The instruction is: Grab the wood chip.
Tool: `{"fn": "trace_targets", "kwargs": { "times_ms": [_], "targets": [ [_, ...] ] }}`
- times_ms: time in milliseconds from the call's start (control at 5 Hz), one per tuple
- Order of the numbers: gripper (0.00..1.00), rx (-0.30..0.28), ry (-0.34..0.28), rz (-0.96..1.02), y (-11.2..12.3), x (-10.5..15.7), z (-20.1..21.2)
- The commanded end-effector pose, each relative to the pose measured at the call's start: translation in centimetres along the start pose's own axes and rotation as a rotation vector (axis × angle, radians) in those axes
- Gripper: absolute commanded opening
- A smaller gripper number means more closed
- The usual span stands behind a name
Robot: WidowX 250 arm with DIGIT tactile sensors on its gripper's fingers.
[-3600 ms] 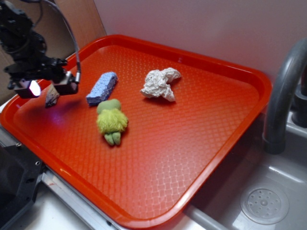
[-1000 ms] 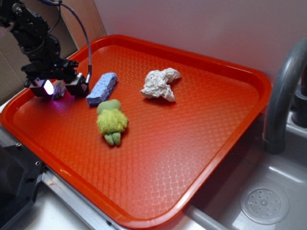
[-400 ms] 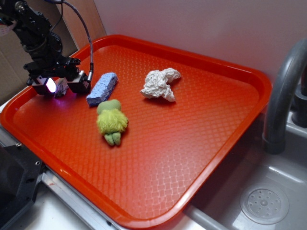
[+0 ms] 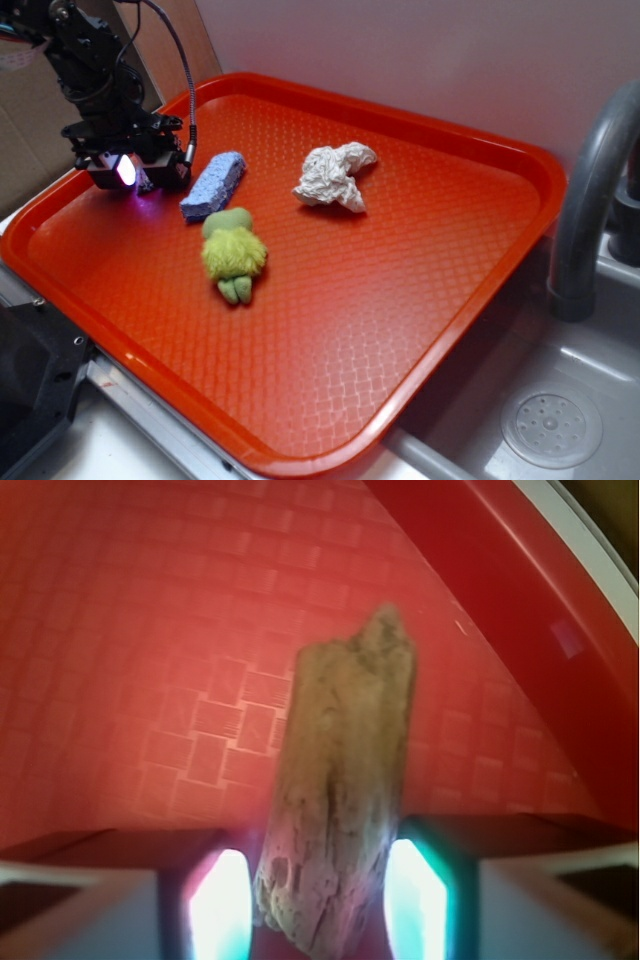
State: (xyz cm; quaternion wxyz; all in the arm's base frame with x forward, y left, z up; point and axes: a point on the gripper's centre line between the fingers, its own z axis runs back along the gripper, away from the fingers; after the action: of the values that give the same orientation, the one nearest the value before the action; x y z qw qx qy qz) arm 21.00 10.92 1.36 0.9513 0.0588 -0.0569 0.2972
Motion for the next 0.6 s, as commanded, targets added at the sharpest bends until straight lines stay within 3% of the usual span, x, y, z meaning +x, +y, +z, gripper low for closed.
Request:
{"fn": "trace_targets", "kwargs": {
  "times_ms": [0,400],
  "targets": [
    [0.0,0.008,0.014,-0.011,1.07,-1.11,-0.28],
    [0.0,-0.018,0.032,-0.05,0.98,-1.4,0.22]
  ]
}}
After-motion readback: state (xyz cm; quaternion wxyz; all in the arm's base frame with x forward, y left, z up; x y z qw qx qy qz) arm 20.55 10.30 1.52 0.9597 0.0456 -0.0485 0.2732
